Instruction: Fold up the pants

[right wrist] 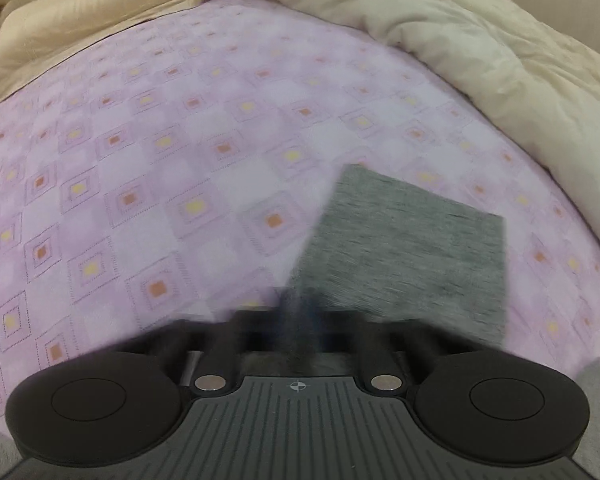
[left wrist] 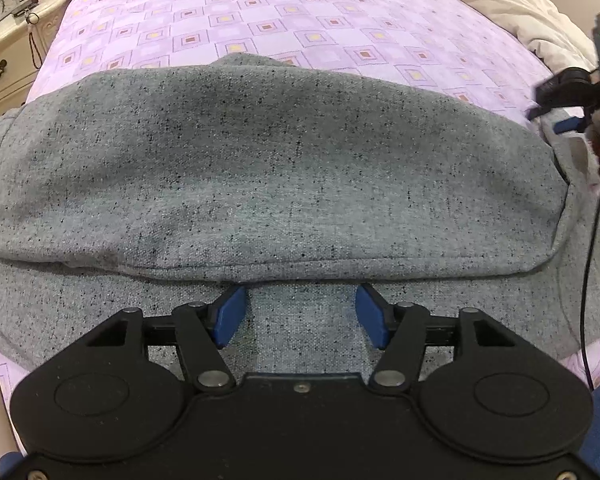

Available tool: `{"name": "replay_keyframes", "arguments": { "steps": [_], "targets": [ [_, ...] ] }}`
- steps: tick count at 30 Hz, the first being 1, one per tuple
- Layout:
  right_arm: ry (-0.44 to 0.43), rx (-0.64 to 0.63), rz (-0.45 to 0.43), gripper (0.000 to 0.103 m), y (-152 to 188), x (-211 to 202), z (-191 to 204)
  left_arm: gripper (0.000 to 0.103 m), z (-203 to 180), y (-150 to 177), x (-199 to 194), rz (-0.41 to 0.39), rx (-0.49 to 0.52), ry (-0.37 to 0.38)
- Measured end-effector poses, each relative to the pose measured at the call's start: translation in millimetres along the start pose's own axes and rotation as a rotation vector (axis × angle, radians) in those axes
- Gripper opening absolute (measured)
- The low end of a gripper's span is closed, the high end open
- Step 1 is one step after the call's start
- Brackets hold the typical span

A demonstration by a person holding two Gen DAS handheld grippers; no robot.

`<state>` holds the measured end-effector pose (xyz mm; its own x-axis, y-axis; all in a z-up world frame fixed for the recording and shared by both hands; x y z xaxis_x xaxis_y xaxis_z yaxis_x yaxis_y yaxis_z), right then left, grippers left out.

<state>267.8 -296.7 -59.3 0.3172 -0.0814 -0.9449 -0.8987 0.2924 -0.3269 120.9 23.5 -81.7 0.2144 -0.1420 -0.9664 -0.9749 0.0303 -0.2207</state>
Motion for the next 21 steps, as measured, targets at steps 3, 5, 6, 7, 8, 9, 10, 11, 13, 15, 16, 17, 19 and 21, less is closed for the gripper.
{"name": "replay_keyframes", "arguments": {
  "steps": [3, 5, 6, 7, 8, 9, 10, 11, 13, 15, 16, 17, 19, 21],
  "targets": [
    [-0.093, 0.073, -0.078, 0.003, 7.0, -36.9, -34.5, 0.064, 1.9, 1.1, -1.3, -0.003, -0.005, 0.01],
    [-0.131, 0.111, -0.119, 0.003, 15.7, -61.3, -56.5, 0.064, 4.1, 2.3, -3.3, -0.005, -0.012, 0.016],
    [-0.145, 0.134, -0.136, 0.003, 20.6, -72.3, -69.1, 0.064, 5.6, 3.2, -5.3, -0.01, -0.016, 0.017],
    [-0.165, 0.16, -0.149, 0.003, 27.5, -83.2, -82.9, 0.064, 6.8, 5.0, -6.9, -0.016, -0.019, 0.015],
    [-0.186, 0.188, -0.157, 0.003, 32.8, -91.2, -96.3, 0.064, 7.8, 6.2, -7.7, -0.018, -0.021, 0.011],
    [-0.206, 0.222, -0.163, 0.003, 40.0, -98.0, -110.5, 0.064, 8.8, 7.8, -8.7, -0.02, -0.023, 0.011],
    [-0.222, 0.258, -0.165, 0.003, 49.8, -103.7, -123.8, 0.064, 10.3, 9.7, -10.5, -0.024, -0.026, 0.017],
    [-0.231, 0.286, -0.166, 0.003, 60.3, -106.3, -134.7, 0.064, 12.1, 12.1, -12.5, -0.029, -0.031, 0.026],
    [-0.236, 0.319, -0.156, 0.003, 83.5, -106.9, -151.5, 0.064, 15.0, 17.1, -16.1, -0.044, -0.037, 0.032],
    [-0.23, 0.338, -0.125, 0.003, 105.2, -97.8, -159.9, 0.064, 16.8, 23.0, -20.9, -0.066, -0.036, 0.022],
    [-0.23, 0.351, -0.1, 0.002, 115.5, -90.3, -164.3, 0.064, 18.5, 25.3, -23.0, -0.076, -0.031, 0.019],
    [-0.233, 0.367, -0.079, 0.002, 123.8, -82.5, -165.3, 0.064, 19.1, 28.4, -25.3, -0.089, -0.023, 0.014],
    [-0.239, 0.392, -0.042, 0.003, 138.1, -66.7, -167.9, 0.064, 20.6, 33.3, -29.1, -0.111, -0.005, 0.002],
    [-0.242, 0.401, -0.031, 0.003, 146.7, -58.5, -166.6, 0.065, 22.2, 35.3, -32.8, -0.122, 0.0, 0.005]
  ]
}}
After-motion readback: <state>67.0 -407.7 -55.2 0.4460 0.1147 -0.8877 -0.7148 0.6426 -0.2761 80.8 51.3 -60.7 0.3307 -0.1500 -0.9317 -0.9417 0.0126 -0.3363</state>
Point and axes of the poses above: each gripper's, at about its wrist camera, not at the fingertips, and x roughly the way its jaws point, z to its left, y to its underside, the point moved 1 cm from there along x, roughly the way its jaws point, and after that the axes turned 14 degrees about z, right-handed, at the moved point
